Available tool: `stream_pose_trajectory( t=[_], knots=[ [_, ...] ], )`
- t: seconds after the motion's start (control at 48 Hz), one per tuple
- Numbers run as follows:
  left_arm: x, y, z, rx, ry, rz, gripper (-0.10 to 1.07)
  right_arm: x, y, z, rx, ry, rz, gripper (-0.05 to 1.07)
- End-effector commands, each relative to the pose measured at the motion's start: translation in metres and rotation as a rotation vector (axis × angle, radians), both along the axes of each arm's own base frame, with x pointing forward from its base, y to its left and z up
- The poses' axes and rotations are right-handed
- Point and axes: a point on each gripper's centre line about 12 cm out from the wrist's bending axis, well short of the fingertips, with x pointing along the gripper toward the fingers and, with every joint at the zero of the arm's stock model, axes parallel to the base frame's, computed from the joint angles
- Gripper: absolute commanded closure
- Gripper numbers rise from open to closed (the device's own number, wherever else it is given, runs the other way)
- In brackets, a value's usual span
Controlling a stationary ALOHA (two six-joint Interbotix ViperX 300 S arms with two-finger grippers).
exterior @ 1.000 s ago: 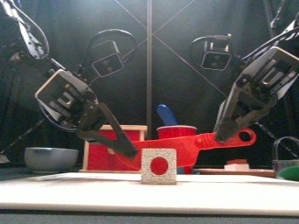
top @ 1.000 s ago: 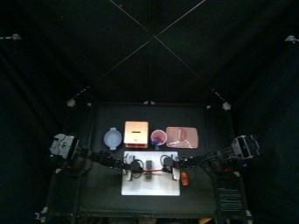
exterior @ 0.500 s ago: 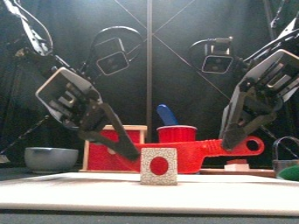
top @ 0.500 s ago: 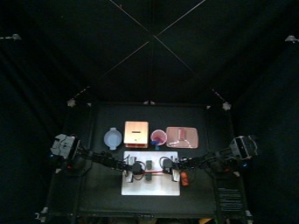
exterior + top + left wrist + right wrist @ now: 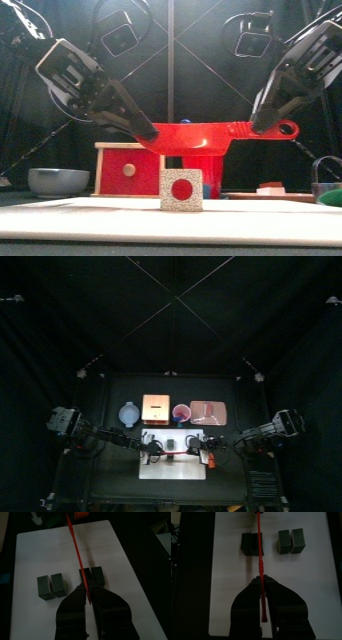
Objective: Cut sushi roll
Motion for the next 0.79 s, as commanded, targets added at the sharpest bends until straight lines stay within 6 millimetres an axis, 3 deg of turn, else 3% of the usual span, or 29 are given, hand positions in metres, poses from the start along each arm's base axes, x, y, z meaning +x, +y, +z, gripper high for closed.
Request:
stream_pose_trajectory(
  t=[0.0, 0.771],
  knots=[
    [-0.015, -0.010, -0.011, 0.023, 0.048, -0.050, 0.55, -0.005, 0.007, -0.005, 0.005, 0.039, 0.012, 0.63],
    [-0.018, -0.017, -0.017, 0.037, 0.062, -0.082, 0.55, -0.003, 0.020, -0.016, 0.049, 0.084, 0.000, 0.63]
  ],
)
